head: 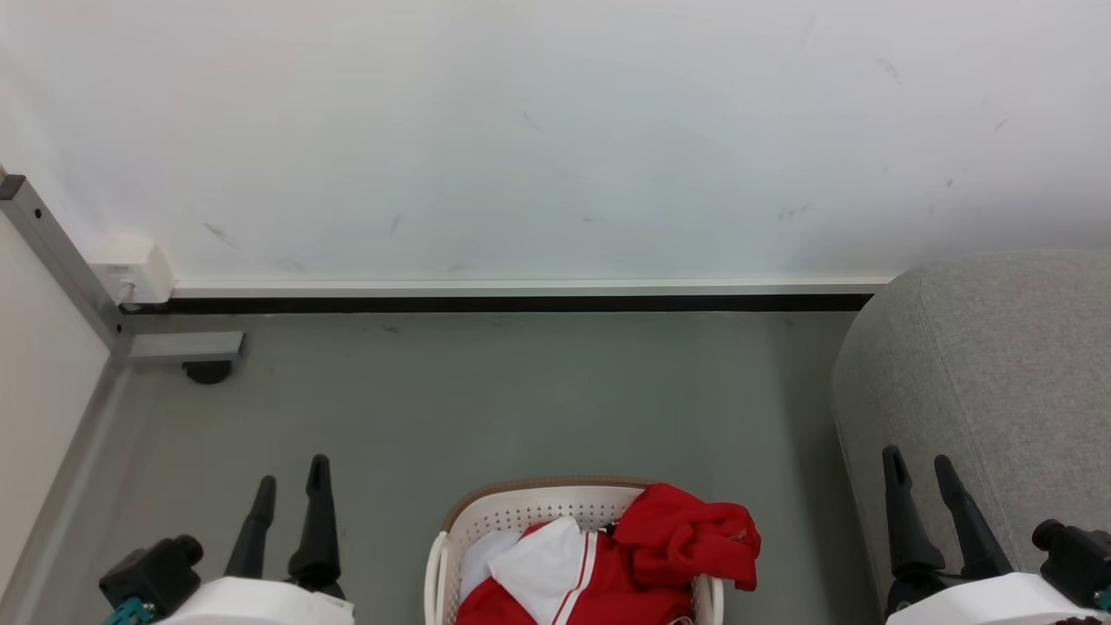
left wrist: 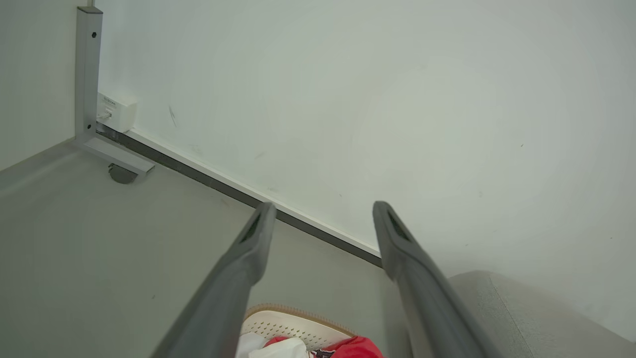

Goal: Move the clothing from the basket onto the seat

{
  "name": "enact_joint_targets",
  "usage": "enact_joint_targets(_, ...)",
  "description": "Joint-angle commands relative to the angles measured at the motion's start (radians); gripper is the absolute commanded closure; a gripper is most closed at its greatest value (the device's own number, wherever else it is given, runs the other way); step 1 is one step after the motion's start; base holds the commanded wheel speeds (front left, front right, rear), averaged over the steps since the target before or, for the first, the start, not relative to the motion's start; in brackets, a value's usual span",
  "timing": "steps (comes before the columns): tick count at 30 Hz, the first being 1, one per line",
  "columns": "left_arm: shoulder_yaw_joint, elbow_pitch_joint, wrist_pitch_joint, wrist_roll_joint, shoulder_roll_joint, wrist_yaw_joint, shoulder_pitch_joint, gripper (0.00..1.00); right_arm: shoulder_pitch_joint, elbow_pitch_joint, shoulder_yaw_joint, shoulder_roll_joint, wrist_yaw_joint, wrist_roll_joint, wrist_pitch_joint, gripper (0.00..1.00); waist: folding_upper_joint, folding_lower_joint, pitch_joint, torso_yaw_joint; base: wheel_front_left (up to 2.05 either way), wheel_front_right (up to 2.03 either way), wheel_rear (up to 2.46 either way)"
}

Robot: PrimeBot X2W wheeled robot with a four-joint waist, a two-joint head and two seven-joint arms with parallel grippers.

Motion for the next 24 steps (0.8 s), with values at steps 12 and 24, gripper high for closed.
enact_joint_targets(12, -0.023, -0.021, -0.04, 0.149, 0.024, 0.028, 0.0, 0.0, -0.032, -0.014, 0.018, -0.011, -0.001, -0.156, -0.041, 0.0, 0.0, 0.0, 0.003, -0.007, 0.0, 0.0, 0.0)
enact_joint_targets(24, -0.029, -0.027, -0.068, 0.247, 0.024, 0.024, 0.006, 0.0, -0.03, -0.021, 0.028, -0.005, -0.001, -0.252, -0.071, 0.0, 0.0, 0.0, -0.001, -0.012, 0.0, 0.0, 0.0)
